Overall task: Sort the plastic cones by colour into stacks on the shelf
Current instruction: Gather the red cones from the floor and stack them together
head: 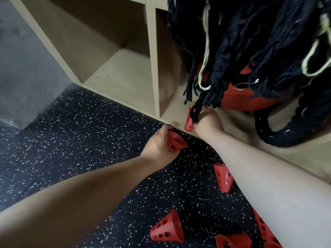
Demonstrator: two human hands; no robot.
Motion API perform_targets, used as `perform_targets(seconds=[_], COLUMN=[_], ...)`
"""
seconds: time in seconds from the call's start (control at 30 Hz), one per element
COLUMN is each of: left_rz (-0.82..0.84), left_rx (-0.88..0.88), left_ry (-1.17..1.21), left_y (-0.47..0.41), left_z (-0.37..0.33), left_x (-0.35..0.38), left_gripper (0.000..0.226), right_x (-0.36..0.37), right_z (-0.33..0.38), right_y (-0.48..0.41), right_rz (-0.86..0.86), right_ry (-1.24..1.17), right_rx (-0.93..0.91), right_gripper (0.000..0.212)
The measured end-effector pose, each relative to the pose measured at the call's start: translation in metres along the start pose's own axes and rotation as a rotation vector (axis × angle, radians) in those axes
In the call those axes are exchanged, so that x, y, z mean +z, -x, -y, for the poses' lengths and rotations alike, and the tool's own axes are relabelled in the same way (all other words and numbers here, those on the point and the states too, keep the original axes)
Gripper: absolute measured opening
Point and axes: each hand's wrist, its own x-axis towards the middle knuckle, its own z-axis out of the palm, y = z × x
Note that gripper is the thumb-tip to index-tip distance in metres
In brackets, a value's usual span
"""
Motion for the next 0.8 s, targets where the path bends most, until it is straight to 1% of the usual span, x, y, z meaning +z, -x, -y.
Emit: perform_targets(seconds=[0.03,0.13,0.23,0.33,0.4,0.53,0.6,0.7,0.8], left_rz=[-0.005,-0.023,-0.055,-0.09,-0.127,-0.137,-0.136,-0.082,-0.031], left_rx=[-0.01,-0.04,-0.024,-0.028,0.014,0.103,0.122,0.105,0.137], left_ry=[0.023,0.089,0.097,0.088,0.053,0.038,0.068,0.147,0.115], left_y=[0.001,0.008,0.018,0.033,0.045,0.078,0.096,0.125,0.153], left_z=[-0.002,-0.009,-0.019,-0.029,-0.035,-0.049,-0.063,-0.085,-0.101], left_x=[-0.001,-0.003,-0.009,-0.013,-0.016,-0.014,-0.011,-0.008,-0.007], left_gripper=[0.059,0.06,0.056,0.062,0.063,0.054,0.059,0.061,0.062], right_x=[0.0,-0.009,-0.024,-0.045,-0.06,-0.087,-0.098,-0.108,-0.117], right_z=[-0.004,-0.011,-0.014,-0.015,-0.014,-0.009,-0.007,-0.008,-0.01], right_y=[0.008,0.037,0.068,0.106,0.134,0.199,0.231,0.271,0.304], right_rz=[-0.037,-0.145,-0.238,-0.321,-0.379,-0.47,-0.513,-0.552,-0.597], right_ry=[-0.067,-0.271,-0.379,-0.489,-0.555,-0.676,-0.683,-0.629,-0.62], right_rx=[-0.016,-0.045,-0.153,-0.191,-0.194,-0.201,-0.251,-0.3,-0.295], right_gripper=[0.042,0.024,0.01,0.011,0.011,0.008,0.008,0.012,0.013])
